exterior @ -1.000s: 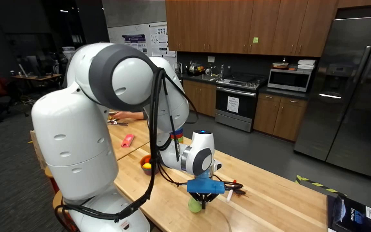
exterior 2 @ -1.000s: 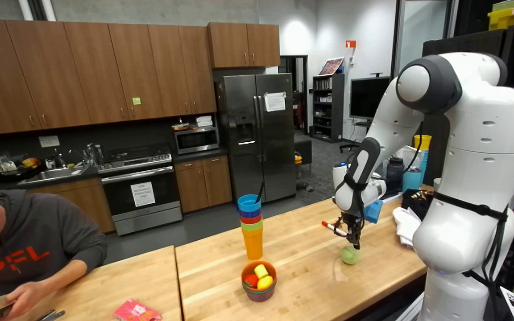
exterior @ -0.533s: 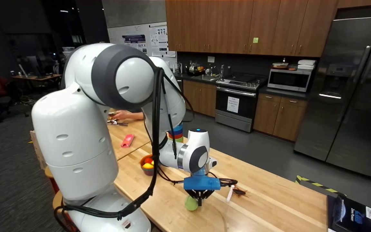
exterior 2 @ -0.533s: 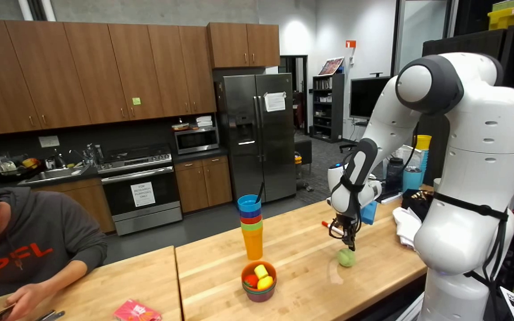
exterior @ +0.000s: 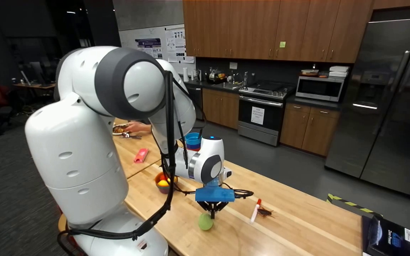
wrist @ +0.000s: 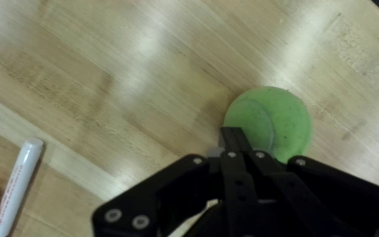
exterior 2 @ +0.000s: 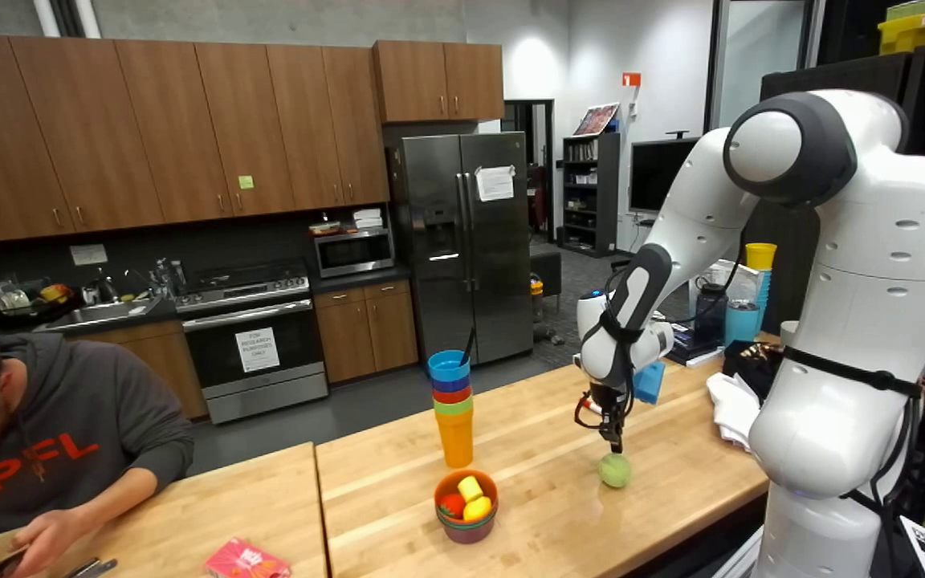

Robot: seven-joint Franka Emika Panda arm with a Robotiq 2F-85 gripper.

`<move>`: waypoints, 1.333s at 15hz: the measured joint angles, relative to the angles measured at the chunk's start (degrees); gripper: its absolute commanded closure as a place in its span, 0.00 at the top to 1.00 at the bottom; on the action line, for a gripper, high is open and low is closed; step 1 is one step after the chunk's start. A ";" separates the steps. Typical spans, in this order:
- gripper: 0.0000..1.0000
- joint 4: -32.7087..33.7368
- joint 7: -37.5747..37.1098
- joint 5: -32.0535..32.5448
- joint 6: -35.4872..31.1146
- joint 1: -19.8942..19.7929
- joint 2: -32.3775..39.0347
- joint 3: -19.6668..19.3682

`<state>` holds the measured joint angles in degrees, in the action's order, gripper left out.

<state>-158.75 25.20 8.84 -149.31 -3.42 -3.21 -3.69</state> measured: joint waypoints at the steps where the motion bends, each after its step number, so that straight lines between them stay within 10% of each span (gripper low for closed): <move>1: 0.03 0.00 0.02 -0.32 0.84 0.30 -0.57 0.22; 3: 0.03 -0.05 0.02 -0.39 1.56 0.41 -1.35 0.38; 4: 0.28 -0.08 0.02 -0.39 1.69 0.41 -1.55 0.39; 16: 0.99 0.00 7.49 -4.49 0.09 0.83 -9.99 -1.33; 20: 1.00 -0.02 12.67 -4.29 3.62 1.90 -14.39 -2.15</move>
<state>-158.77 37.87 4.55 -145.68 -1.52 -17.61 -5.84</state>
